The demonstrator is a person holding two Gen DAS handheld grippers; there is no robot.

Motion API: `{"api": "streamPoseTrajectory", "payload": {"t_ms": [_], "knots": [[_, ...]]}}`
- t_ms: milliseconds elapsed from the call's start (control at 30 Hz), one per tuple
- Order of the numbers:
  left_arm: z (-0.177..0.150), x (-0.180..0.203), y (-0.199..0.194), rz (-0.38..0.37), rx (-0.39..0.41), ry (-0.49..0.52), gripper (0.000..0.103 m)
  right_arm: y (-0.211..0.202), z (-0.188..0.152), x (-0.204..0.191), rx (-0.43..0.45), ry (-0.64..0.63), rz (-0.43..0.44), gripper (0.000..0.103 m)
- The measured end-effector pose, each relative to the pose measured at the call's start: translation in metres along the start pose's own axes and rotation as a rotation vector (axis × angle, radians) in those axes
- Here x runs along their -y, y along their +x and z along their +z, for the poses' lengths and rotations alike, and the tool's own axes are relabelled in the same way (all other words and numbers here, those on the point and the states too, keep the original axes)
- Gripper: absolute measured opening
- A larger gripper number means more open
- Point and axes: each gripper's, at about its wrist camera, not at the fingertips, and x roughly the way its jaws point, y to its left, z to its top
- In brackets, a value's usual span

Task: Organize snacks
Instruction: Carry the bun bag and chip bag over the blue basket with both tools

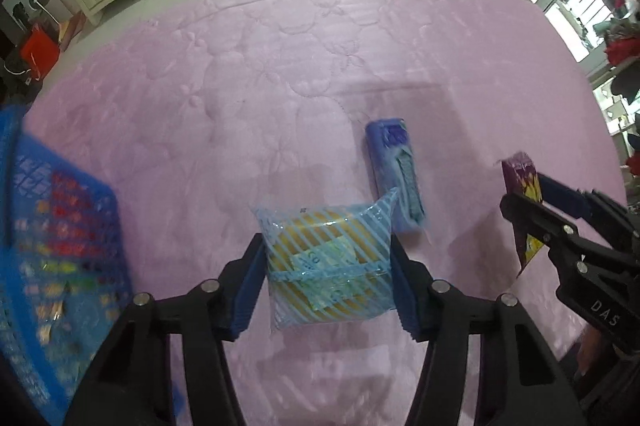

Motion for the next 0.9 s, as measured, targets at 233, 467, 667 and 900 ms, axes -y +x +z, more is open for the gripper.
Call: {"api": "streamPoseTrajectory", "payload": {"t_ms": [233,467,667,900], "knots": [[-0.042,-0.008,-0.066,-0.04,0.093,0.013,0.055,-0.049,-0.012,-0.029,0.051,-0.054,-0.021,0.053],[-0.072,-0.025,-0.113,-0.062,0.175,0.023,0.055,-0.076,-0.028,-0.068,0.067,-0.075,-0.004,0.053],[-0.093,-0.05,-0.147,-0.072,0.231,0.022,0.055,-0.094,-0.028,-0.111,0.097,-0.135,0.013,0.053],[-0.109,-0.092,-0.178,-0.057,0.293,0.006,0.055,-0.1,-0.022,-0.162,0.102,-0.211,0.036,0.053]]}}
